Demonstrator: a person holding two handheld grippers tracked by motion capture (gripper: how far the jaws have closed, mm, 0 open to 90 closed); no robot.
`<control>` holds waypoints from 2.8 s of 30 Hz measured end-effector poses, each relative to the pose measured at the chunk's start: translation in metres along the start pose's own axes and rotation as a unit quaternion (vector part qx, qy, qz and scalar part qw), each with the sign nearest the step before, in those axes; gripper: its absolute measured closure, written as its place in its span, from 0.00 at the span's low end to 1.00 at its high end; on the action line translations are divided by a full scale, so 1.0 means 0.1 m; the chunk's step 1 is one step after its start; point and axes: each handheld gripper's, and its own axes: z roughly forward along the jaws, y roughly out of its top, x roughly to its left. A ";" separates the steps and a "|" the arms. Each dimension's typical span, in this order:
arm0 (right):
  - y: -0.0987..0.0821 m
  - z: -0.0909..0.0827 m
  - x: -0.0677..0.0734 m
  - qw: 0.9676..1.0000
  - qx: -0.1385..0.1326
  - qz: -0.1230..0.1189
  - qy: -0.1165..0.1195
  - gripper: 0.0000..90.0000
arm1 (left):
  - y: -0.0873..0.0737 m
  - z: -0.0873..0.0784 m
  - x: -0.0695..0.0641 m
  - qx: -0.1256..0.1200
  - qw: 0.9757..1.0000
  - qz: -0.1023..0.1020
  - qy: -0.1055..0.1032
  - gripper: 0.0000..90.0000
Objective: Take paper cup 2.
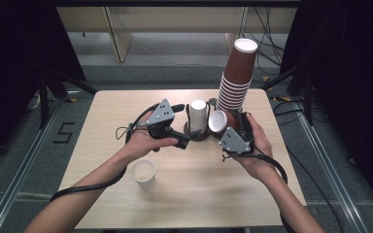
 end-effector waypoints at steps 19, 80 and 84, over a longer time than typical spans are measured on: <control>0.09 0.06 0.17 0.992 -0.004 -0.124 0.006 0.23 | -0.13 0.15 -0.12 0.021 0.999 0.009 -0.040 0.02; 0.29 0.08 0.26 0.984 -0.026 -0.178 0.003 0.23 | -0.10 0.50 -0.16 0.035 0.998 0.009 -0.052 0.15; 0.30 0.08 0.27 0.983 -0.026 -0.182 0.001 0.23 | -0.10 0.50 -0.15 0.039 0.998 0.009 -0.053 0.16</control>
